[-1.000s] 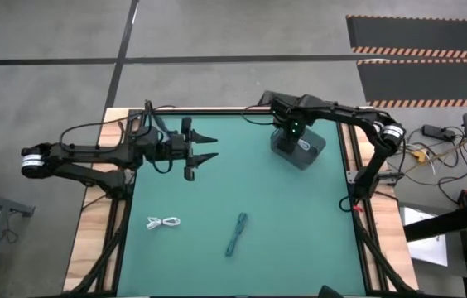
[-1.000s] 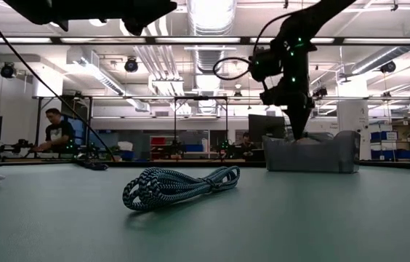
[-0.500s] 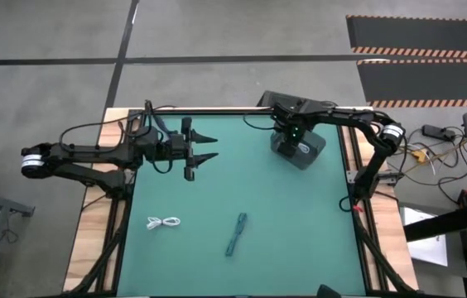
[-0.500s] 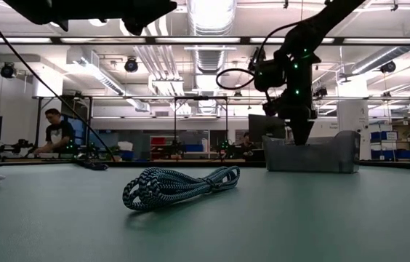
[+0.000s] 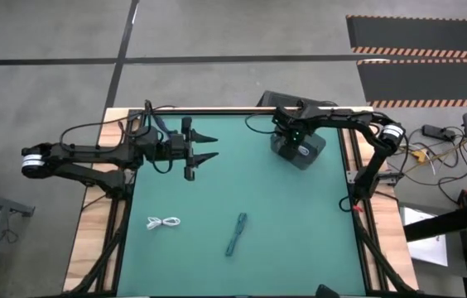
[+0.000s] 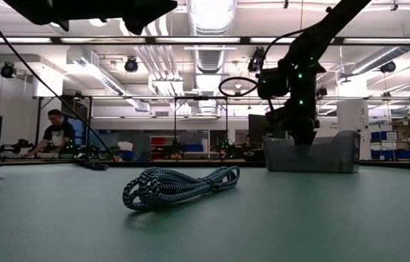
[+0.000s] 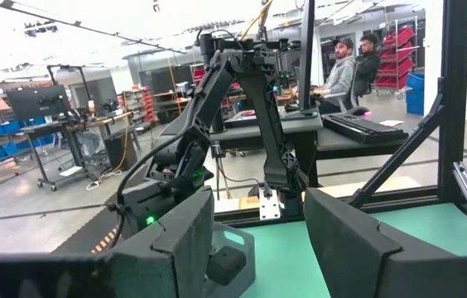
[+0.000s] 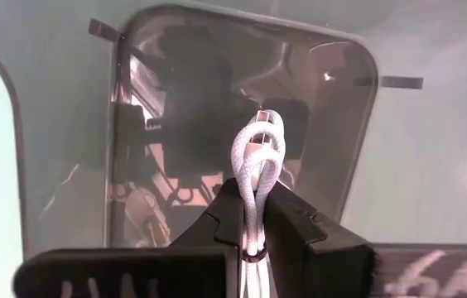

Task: Pick and place USB-C Cables
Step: Put the light blue charger cable into the black container, then put the white charger cable into the black container

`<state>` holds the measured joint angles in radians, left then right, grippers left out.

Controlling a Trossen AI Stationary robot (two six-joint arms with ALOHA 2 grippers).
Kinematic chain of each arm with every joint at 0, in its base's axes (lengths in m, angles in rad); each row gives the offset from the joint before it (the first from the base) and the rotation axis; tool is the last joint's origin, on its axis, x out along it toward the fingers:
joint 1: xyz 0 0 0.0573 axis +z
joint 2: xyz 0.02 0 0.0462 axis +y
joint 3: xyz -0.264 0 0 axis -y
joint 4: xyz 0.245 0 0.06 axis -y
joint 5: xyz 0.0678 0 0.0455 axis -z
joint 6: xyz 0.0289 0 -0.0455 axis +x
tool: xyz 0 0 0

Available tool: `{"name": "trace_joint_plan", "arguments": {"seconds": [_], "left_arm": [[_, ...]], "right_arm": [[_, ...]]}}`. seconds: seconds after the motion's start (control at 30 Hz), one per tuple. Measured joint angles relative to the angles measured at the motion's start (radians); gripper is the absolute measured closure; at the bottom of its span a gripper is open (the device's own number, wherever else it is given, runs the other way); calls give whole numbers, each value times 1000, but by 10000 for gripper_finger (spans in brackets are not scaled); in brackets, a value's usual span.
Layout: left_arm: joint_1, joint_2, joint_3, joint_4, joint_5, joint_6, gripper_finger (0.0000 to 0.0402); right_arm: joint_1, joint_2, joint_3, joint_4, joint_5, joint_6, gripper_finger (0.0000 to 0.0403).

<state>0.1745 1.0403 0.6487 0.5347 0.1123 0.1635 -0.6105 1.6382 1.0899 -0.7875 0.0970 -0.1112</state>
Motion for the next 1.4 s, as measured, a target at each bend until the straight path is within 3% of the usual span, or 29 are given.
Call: {"name": "trace_joint_plan", "arguments": {"seconds": [0.47,0.73,1.1,1.4], "left_arm": [[0,2,0,4,0,0,228],[0,3,-1,-2,0,-31,228],[0,6,-18,-131,-1,-189,228],[0,7,-18,-348,-49,-404,228]], "right_arm": [[-9,0,23,13,0,-4,301],[-10,-1,74,-37,0,-5,275],[16,-119,98,-72,0,35,288],[95,-317,29,51,1,76,310]]}}
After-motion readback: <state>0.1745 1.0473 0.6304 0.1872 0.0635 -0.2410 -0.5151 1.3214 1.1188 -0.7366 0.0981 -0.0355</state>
